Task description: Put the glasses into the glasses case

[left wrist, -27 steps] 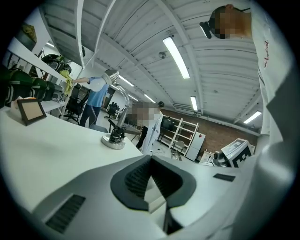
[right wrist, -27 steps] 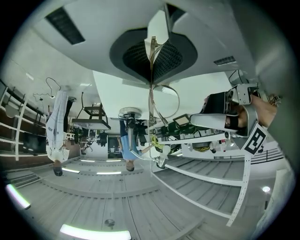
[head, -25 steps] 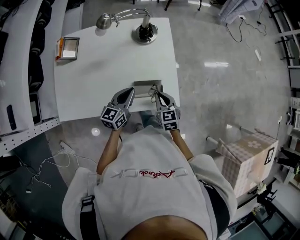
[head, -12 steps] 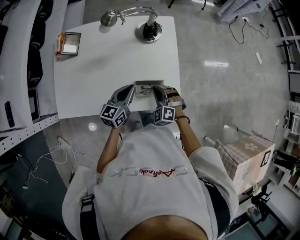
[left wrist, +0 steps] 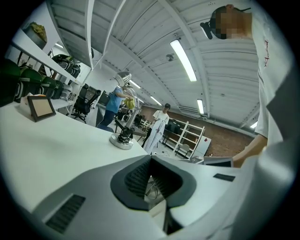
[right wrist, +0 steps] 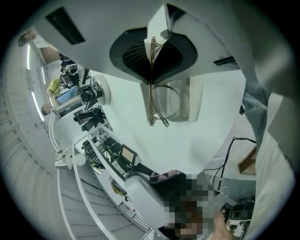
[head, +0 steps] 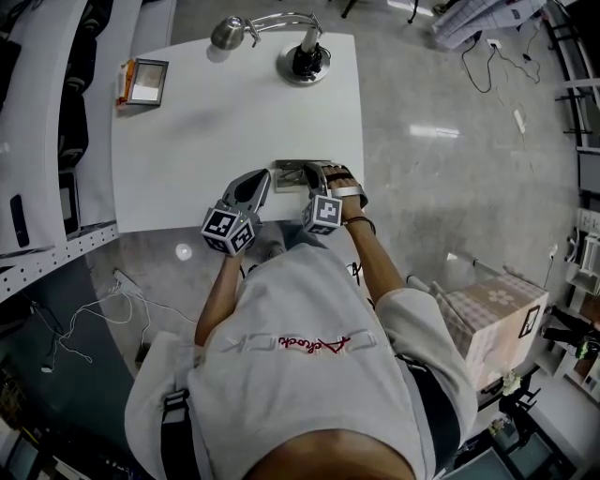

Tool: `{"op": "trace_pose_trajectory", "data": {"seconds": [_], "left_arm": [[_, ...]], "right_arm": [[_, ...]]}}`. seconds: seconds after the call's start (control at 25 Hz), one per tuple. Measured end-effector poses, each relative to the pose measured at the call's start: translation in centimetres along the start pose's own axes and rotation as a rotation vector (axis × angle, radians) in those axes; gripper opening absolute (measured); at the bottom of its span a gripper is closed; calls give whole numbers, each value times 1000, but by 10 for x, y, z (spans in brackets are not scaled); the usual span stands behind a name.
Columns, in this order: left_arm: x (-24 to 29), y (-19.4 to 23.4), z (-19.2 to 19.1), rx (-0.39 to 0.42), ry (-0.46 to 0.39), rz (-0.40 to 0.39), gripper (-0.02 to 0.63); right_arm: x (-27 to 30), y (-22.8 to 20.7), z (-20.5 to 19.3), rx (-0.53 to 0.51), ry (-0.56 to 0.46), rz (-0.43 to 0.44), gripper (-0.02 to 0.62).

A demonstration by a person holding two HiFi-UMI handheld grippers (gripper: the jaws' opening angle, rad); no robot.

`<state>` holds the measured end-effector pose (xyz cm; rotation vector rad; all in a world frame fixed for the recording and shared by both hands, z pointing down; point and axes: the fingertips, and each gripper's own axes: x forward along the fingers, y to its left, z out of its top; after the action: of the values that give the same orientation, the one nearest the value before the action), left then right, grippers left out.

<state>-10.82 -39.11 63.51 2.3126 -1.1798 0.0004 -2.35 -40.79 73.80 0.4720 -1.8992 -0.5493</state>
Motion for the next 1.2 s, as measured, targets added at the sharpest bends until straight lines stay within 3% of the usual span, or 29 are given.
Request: {"op": "trace_pose_trajectory", "data": {"seconds": [0.24, 0.68, 0.92, 1.2], "left_arm": [[-4, -4, -1, -1, -9, 4, 25], [-11, 0, 6, 8, -31, 27, 25], [-9, -4, 9, 16, -36, 15, 25], [-9, -12, 13, 37, -46, -6, 25]], "right_arm": [[16, 21, -9, -26, 60, 87, 12], [26, 28, -5, -80, 94, 130, 20], [20, 24, 3, -35, 59, 113, 61], [8, 22, 4, -37, 62, 88, 64]]}}
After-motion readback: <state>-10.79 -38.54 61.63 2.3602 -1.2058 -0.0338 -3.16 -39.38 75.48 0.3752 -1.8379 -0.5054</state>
